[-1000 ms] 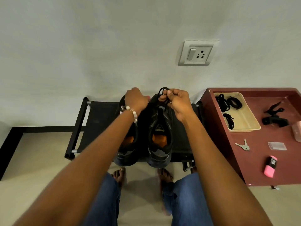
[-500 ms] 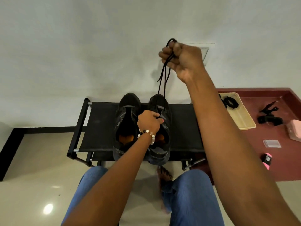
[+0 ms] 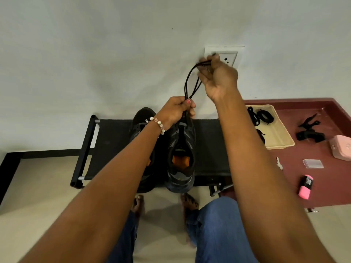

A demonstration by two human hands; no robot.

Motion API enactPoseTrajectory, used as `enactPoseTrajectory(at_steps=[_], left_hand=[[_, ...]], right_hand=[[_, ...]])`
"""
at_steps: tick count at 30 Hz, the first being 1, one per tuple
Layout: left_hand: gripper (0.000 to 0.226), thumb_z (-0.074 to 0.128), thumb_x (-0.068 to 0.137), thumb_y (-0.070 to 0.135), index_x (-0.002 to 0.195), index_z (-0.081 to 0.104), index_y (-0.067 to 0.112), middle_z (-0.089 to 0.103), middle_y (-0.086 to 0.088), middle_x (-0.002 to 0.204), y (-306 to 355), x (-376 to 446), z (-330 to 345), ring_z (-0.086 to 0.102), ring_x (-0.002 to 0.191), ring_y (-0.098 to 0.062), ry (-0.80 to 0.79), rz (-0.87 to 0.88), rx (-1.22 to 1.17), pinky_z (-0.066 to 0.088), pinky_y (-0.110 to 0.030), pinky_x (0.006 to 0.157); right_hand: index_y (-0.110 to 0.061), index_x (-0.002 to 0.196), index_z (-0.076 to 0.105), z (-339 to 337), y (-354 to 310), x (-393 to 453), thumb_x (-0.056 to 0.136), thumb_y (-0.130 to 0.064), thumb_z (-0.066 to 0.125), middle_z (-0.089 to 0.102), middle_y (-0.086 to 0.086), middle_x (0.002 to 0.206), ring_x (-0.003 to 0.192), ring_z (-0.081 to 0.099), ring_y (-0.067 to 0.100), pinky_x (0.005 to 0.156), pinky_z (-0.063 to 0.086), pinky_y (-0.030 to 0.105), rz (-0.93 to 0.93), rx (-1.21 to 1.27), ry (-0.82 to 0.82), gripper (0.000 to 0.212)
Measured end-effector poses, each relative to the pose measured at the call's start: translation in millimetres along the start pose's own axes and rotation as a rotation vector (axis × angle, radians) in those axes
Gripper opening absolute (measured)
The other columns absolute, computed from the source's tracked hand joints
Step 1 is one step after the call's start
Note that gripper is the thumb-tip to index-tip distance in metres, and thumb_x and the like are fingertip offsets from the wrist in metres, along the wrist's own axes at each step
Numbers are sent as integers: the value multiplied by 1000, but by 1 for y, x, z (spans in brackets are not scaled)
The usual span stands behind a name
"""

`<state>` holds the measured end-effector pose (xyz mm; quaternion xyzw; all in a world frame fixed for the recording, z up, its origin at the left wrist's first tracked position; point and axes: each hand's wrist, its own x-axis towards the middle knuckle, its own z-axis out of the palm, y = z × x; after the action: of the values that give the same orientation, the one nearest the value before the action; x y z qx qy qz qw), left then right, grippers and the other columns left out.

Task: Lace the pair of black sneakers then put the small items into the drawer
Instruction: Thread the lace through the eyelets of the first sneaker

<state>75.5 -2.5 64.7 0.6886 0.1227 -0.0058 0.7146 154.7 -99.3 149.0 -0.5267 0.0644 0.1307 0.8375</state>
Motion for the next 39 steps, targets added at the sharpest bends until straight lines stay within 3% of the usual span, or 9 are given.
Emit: enactPoseTrajectory(at_steps=[4, 6, 8, 12, 23, 27, 31, 36, 39], left_hand=[[30, 39, 104, 13, 83, 58, 5, 58, -6, 65, 3, 9, -8, 61, 59, -20, 143, -35, -148, 54, -26, 61], [30, 39, 104, 13, 83, 59, 5, 59, -5, 63, 6, 14, -9, 62, 59, -19, 142, -47, -161, 54, -26, 61], [30, 40, 104, 14, 84, 59, 5, 61, -6, 66, 10, 18, -8, 64, 61, -19, 125, -68, -175, 55, -26, 63], [29, 40, 104, 14, 84, 59, 5, 62, -3, 61, 24, 20, -7, 65, 61, -20, 142, -70, -250, 58, -31, 70], [28, 43, 103, 14, 82, 61, 7, 55, -2, 59, 110, 17, -5, 54, 48, -14, 212, -23, -331, 54, -32, 66], [27, 42, 104, 17, 90, 64, 7, 66, -2, 65, 106, 18, -8, 66, 62, -17, 177, -25, -260, 56, -36, 82], [27, 43, 104, 20, 104, 66, 6, 74, -4, 89, 99, 17, -19, 73, 84, -20, 111, -13, -75, 53, -34, 90], [29, 44, 103, 24, 114, 65, 8, 74, -4, 104, 83, 16, -36, 72, 92, -20, 113, -6, -26, 49, -33, 95], [31, 42, 104, 26, 118, 64, 9, 73, -3, 106, 73, 18, -44, 72, 92, -21, 161, -30, -78, 50, -36, 96]], right_hand=[[-13, 68, 54, -52, 78, -6, 80, -14, 76, 54, 3, 67, 60, 48, 15, 48, 37, 26, 115, -578, 197, 25], [-11, 79, 62, -69, 121, -16, 61, -34, 90, 66, 4, 88, 82, 62, 21, 68, 56, 35, 269, -746, 58, 40], [-17, 109, 65, -70, 140, -31, 50, -61, 88, 58, 5, 122, 118, 53, 29, 97, 49, 46, 299, -942, -63, 77], [-17, 141, 42, -65, 153, -41, 78, -49, 76, 25, 12, 145, 133, 23, 34, 104, 29, 53, 214, -1219, -36, 79], [-14, 139, 43, -65, 164, -40, 80, -43, 76, 26, 13, 141, 128, 27, 36, 103, 30, 55, 142, -1201, 9, 73], [-15, 136, 47, -63, 161, -41, 80, -45, 76, 29, 12, 141, 129, 27, 35, 102, 30, 55, 134, -1219, 8, 70], [-25, 120, 63, -59, 142, -36, 67, -65, 74, 60, 1, 123, 122, 48, 27, 100, 41, 54, -80, -950, -23, 68], [-12, 106, 70, -37, 88, -21, 83, -18, 77, 72, 4, 90, 90, 69, 16, 93, 54, 33, -134, -486, -225, 24], [-7, 112, 69, -36, 83, -16, 84, -15, 75, 71, 2, 94, 90, 67, 13, 89, 52, 26, -123, -525, -309, 30]])
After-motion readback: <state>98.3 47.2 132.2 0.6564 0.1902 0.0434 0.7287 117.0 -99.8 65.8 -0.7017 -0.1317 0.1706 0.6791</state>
